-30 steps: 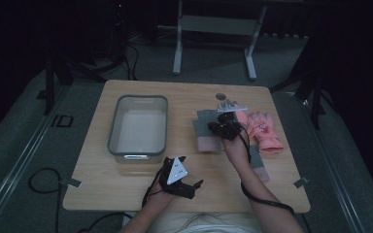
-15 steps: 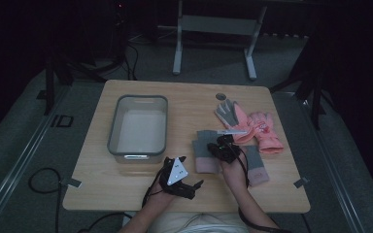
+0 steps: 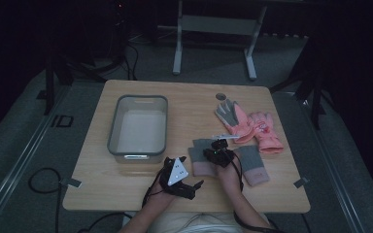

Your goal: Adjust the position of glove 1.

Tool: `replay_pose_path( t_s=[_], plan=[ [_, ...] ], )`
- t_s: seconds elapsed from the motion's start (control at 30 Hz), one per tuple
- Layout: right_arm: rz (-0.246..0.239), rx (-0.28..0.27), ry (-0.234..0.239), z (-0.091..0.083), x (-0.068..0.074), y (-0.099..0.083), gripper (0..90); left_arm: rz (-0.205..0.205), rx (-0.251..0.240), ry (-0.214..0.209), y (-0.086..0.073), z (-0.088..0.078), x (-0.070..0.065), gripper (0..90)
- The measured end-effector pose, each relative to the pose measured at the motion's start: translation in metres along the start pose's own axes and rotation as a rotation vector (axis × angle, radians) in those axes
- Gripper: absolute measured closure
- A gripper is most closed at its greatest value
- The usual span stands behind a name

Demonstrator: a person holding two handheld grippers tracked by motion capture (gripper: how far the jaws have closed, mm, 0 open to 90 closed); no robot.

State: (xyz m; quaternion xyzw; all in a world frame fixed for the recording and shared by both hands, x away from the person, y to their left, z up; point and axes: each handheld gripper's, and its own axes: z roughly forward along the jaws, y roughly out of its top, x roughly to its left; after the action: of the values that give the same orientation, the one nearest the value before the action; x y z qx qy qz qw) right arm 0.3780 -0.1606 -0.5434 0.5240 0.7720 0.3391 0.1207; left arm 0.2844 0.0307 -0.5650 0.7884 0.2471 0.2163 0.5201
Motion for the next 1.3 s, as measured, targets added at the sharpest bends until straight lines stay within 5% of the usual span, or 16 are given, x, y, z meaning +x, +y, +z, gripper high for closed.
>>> replay_pose_path(
  t_s=[0.3, 0.5, 0.57, 0.77, 1.07, 1.3],
  plan=[
    [0.007, -0.014, 0.004, 0.0, -0.001, -0.001, 74.6, 0.001, 0.002, -0.003, 0.0, 0.0, 0.0, 0.0],
    [-0.097, -0.062, 0.014, -0.019, -0.004, 0.016, 67.9, 0.005, 0.001, -0.002, 0.0, 0.0, -0.001, 0.0],
    [-0.145, -0.084, 0.032, -0.029, -0.015, 0.023, 67.9, 0.007, 0.003, -0.001, 0.0, 0.0, -0.001, 0.0],
    [-0.179, -0.091, 0.031, -0.048, -0.041, 0.025, 65.7, -0.001, 0.004, 0.0, 0.0, 0.0, 0.0, 0.0],
    [-0.293, -0.082, 0.071, -0.075, -0.084, 0.01, 65.1, 0.0, 0.003, 0.002, 0.0, 0.0, 0.0, 0.0],
    [-0.296, -0.048, 0.05, -0.088, -0.119, -0.006, 65.4, -0.002, 0.005, 0.004, 0.0, 0.001, 0.0, 0.0]
  ],
)
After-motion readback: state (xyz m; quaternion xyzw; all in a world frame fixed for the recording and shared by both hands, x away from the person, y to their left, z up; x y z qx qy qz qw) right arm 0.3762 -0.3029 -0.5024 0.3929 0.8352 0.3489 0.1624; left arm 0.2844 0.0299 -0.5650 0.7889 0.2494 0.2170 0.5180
